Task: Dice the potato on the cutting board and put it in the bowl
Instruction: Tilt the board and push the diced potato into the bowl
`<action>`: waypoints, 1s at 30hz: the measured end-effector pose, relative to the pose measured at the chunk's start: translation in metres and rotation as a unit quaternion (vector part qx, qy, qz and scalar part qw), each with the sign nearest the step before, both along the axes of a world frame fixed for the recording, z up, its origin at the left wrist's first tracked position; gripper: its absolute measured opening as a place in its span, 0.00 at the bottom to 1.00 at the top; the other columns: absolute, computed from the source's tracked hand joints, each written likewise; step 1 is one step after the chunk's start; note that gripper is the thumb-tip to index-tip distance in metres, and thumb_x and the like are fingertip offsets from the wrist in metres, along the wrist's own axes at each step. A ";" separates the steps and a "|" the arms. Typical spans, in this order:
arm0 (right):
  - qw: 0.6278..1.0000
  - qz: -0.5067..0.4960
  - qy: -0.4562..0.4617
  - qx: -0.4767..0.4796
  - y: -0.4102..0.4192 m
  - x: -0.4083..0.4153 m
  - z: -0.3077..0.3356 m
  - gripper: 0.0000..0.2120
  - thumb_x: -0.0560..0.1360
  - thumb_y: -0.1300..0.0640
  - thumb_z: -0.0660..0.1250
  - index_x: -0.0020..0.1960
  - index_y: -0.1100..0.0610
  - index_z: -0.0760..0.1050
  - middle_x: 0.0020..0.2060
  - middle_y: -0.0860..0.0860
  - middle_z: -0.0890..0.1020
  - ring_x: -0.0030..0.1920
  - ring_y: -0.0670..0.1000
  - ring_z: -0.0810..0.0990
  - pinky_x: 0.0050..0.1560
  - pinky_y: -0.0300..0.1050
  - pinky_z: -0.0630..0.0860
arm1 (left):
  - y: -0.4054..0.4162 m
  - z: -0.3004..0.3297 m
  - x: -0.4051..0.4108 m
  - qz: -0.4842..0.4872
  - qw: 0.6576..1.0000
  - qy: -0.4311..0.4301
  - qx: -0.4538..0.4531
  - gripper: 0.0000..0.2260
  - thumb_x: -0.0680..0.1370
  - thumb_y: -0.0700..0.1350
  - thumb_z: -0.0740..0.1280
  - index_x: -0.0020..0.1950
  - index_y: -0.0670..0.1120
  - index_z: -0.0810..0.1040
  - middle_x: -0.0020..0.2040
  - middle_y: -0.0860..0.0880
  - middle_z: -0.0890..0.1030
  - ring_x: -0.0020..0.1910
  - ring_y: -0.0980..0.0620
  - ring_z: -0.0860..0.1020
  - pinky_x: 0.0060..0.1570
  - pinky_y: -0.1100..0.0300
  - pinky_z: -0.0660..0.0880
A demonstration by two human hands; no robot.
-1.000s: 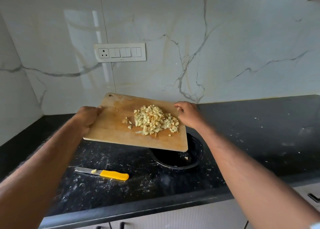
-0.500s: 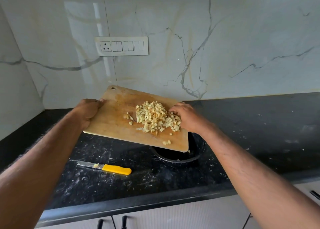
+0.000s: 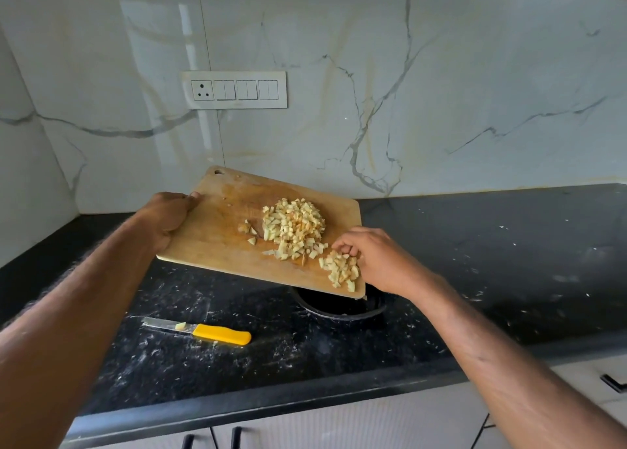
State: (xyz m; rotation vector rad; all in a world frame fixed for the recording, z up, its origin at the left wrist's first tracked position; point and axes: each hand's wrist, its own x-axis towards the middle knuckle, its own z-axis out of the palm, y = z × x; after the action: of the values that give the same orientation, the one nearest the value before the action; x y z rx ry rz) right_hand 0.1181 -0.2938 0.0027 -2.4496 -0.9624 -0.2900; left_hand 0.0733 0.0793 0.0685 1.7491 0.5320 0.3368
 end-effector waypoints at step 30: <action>0.993 -0.058 -0.088 0.053 0.026 -0.039 0.001 0.08 0.80 0.62 0.67 0.51 0.55 0.85 0.48 0.47 0.82 0.46 0.42 0.80 0.52 0.36 0.79 | -0.012 0.005 -0.010 -0.012 0.999 -0.013 -0.030 0.11 0.83 0.50 0.66 0.58 0.43 0.78 0.52 0.40 0.84 0.45 0.41 0.86 0.43 0.44 0.84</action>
State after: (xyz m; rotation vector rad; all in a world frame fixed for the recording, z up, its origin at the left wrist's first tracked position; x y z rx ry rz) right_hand 0.0796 -0.2676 0.0036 -2.4178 -0.8524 -0.5906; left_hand 0.0629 0.0669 0.0732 1.6904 0.4974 0.3224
